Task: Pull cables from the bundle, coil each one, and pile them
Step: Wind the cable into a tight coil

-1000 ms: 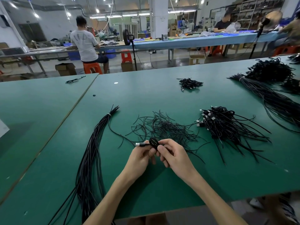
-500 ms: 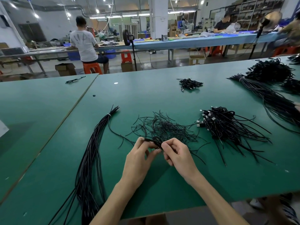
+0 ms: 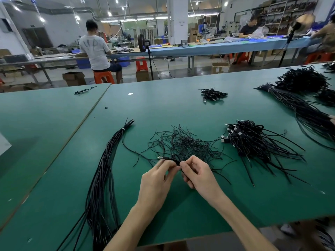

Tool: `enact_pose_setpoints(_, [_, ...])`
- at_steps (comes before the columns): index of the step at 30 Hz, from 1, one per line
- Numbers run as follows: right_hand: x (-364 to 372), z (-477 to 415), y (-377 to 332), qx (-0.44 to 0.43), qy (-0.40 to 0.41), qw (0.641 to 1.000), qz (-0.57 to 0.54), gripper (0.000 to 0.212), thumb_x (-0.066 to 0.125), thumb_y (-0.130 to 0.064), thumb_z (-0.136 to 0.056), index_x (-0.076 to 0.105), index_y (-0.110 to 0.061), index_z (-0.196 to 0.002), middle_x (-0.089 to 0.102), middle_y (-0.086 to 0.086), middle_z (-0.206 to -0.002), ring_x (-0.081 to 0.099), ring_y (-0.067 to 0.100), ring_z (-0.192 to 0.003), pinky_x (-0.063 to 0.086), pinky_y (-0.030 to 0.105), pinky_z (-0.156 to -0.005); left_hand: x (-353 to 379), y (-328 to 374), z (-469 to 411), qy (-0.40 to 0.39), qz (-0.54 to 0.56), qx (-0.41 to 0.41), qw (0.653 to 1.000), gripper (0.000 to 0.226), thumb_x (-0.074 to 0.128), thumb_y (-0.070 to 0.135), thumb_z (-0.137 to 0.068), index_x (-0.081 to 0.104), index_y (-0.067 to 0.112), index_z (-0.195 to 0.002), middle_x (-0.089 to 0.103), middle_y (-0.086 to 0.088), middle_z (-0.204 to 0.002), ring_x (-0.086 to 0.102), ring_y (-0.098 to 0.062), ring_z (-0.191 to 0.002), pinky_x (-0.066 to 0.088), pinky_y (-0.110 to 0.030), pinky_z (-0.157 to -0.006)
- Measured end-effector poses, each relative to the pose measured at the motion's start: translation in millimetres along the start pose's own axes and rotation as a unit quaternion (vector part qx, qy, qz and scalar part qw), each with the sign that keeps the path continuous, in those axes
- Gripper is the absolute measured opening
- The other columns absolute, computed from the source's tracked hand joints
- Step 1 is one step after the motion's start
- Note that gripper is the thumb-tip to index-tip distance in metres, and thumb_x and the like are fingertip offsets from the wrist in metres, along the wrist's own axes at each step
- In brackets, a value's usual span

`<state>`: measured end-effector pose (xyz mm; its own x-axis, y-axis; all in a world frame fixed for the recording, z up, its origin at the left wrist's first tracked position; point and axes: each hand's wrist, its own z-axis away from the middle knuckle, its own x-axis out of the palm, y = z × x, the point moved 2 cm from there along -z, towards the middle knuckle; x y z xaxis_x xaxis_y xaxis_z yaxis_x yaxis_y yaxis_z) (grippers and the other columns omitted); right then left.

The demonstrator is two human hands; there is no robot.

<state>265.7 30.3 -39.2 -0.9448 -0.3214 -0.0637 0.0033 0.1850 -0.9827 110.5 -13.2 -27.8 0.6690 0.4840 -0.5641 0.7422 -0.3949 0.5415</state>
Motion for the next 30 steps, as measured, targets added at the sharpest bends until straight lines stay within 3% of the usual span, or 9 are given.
enact_pose_setpoints(3, [0, 1, 0, -0.012, -0.012, 1.000, 0.014, 0.028, 0.059, -0.036, -0.102, 0.058, -0.011, -0.090, 0.060, 0.001, -0.066, 0.046, 0.012, -0.052, 0.042, 0.023, -0.051, 2, -1, 1, -0.018, 0.001, 0.012, 1.000, 0.008, 0.063, 0.029, -0.101, 0.064, 0.021, -0.098, 0.062, 0.015, -0.082, 0.057, -0.012, -0.064, 0.051, -0.034, -0.059])
enact_pose_setpoints(8, [3, 2, 4, -0.022, -0.042, 0.995, 0.084, 0.021, 0.056, -0.033, -0.105, 0.058, -0.017, -0.091, 0.063, 0.000, -0.069, 0.049, 0.014, -0.058, 0.043, 0.031, -0.055, 5, -8, 0, -0.042, -0.002, -0.008, 0.999, 0.014, 0.055, 0.028, -0.106, 0.052, 0.024, -0.093, 0.056, 0.012, -0.077, 0.050, -0.015, -0.065, 0.046, -0.033, -0.058])
enact_pose_setpoints(13, [6, 2, 10, -0.020, -0.044, 0.987, 0.155, 0.009, 0.059, -0.030, -0.103, 0.057, -0.022, -0.104, 0.066, -0.011, -0.077, 0.054, 0.001, -0.062, 0.043, 0.017, -0.062, 8, -16, -2, -0.089, 0.037, -0.071, 0.993, 0.019, 0.050, 0.032, -0.107, 0.047, 0.028, -0.089, 0.057, 0.009, -0.072, 0.051, -0.016, -0.065, 0.047, -0.037, -0.060])
enact_pose_setpoints(14, [7, 2, 11, -0.013, -0.044, 0.987, 0.152, 0.010, 0.060, -0.030, -0.103, 0.057, -0.025, -0.112, 0.066, -0.012, -0.079, 0.056, 0.000, -0.065, 0.043, 0.017, -0.065, 8, -16, -2, -0.097, 0.060, -0.078, 0.990, 0.018, 0.050, 0.031, -0.107, 0.048, 0.027, -0.090, 0.058, 0.007, -0.073, 0.051, -0.017, -0.065, 0.048, -0.039, -0.060])
enact_pose_setpoints(17, [9, 1, 10, -0.011, -0.046, 0.987, 0.152, 0.051, 0.059, -0.028, -0.103, 0.040, -0.030, -0.151, 0.056, -0.013, -0.081, 0.052, -0.002, -0.066, 0.043, 0.019, -0.070, 6, -14, -4, -0.110, 0.112, -0.093, 0.983, 0.018, 0.053, 0.027, -0.107, 0.052, 0.023, -0.090, 0.062, 0.004, -0.072, 0.050, -0.020, -0.060, 0.047, -0.038, -0.057])
enact_pose_setpoints(20, [8, 0, 8, -0.052, -0.047, 0.984, 0.163, 0.056, 0.062, -0.018, -0.102, 0.042, -0.029, -0.153, 0.062, -0.019, -0.079, 0.055, -0.001, -0.065, 0.045, 0.015, -0.066, 6, -13, -5, -0.100, 0.167, -0.128, 0.973, 0.022, 0.055, 0.019, -0.106, 0.054, 0.019, -0.084, 0.053, 0.009, -0.063, 0.039, -0.012, -0.053, 0.035, -0.026, -0.050])
enact_pose_setpoints(23, [6, 0, 7, -0.088, -0.019, 0.982, 0.168, 0.054, 0.064, -0.013, -0.100, 0.046, -0.033, -0.146, 0.060, -0.016, -0.076, 0.054, 0.005, -0.065, 0.046, 0.019, -0.065, 8, -11, -5, -0.107, 0.294, -0.189, 0.931, 0.026, 0.053, 0.011, -0.106, 0.048, 0.004, -0.082, 0.042, 0.002, -0.057, 0.033, -0.015, -0.045, 0.030, -0.025, -0.043])
enact_pose_setpoints(30, [6, 3, 3, -0.102, -0.010, 0.991, 0.090, 0.049, 0.066, -0.011, -0.099, 0.040, -0.042, -0.127, 0.070, -0.006, -0.090, 0.067, 0.015, -0.071, 0.051, 0.018, -0.071, 6, -9, -7, -0.158, 0.477, -0.274, 0.820, 0.022, 0.060, 0.020, -0.101, 0.053, 0.006, -0.085, 0.036, 0.000, -0.061, 0.032, -0.012, -0.043, 0.027, -0.019, -0.040])
